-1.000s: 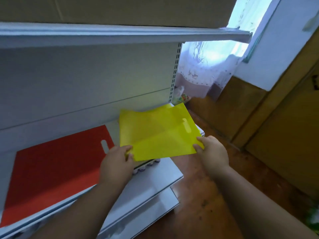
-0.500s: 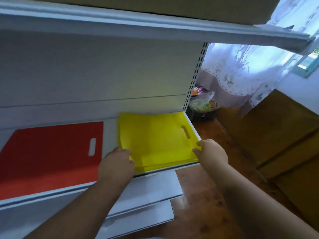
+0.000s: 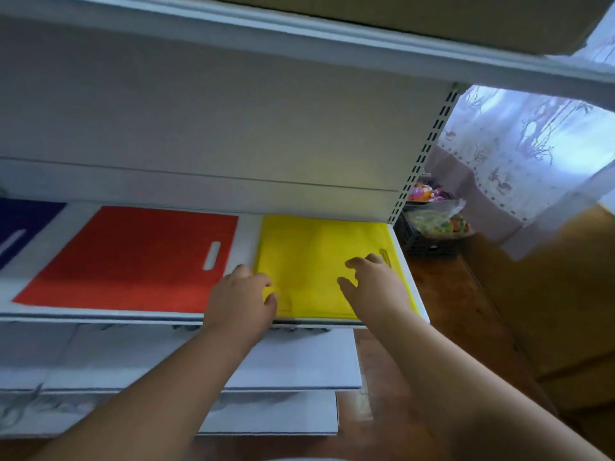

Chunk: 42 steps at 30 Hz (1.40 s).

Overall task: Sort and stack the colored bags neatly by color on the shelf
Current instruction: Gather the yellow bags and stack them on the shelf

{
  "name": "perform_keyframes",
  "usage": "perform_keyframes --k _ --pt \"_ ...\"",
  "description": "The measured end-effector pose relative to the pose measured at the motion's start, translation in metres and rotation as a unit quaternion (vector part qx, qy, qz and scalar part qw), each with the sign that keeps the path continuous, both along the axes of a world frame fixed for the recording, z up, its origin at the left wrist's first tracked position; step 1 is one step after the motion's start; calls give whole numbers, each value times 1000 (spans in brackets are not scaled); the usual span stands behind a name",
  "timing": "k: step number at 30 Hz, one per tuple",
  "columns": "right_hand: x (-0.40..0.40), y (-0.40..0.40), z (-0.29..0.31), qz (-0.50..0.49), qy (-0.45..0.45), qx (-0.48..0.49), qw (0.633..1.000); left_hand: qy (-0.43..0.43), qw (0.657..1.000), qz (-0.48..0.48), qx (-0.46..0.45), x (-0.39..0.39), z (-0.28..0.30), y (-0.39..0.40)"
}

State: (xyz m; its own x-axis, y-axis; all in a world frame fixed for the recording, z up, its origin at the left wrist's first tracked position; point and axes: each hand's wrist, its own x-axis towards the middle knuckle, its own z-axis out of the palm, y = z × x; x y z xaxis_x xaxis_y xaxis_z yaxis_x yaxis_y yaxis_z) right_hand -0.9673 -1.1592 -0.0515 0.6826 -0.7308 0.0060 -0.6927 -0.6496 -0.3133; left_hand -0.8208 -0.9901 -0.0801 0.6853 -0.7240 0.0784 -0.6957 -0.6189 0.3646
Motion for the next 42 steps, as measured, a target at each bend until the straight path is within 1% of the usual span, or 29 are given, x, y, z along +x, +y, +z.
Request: perform_keyframes --k 3,7,10,12,17,20,23,28,34,38,40,42 --pt "38 38 14 66 -36 1 997 11 998 7 -62 7 6 39" --pt "97 110 35 146 -70 -5 987 2 992 75 -102 34 14 125" --pt "144 188 43 213 -136 14 967 3 982 154 -108 58 20 214" --pt "175 251 47 254 -156 37 954 -15 974 198 -108 76 25 283" --pt "265 398 56 360 -190 56 912 -67 954 279 -91 121 35 441" --pt "304 467 60 388 -193 82 897 -59 944 317 -70 136 36 512" --pt "345 519 62 420 -191 95 882 -59 932 353 -61 165 37 565" --pt "432 574 61 447 -189 101 869 -49 912 398 -86 244 30 613" --pt "555 653 68 499 -176 98 843 -64 894 439 -67 331 31 686" --pt "626 724 77 514 -164 113 834 -64 872 480 -75 388 34 751" --pt "655 759 72 510 -147 123 839 -60 868 486 -82 416 29 781" --pt "681 792 63 499 -138 130 846 -57 873 475 -92 446 20 813"
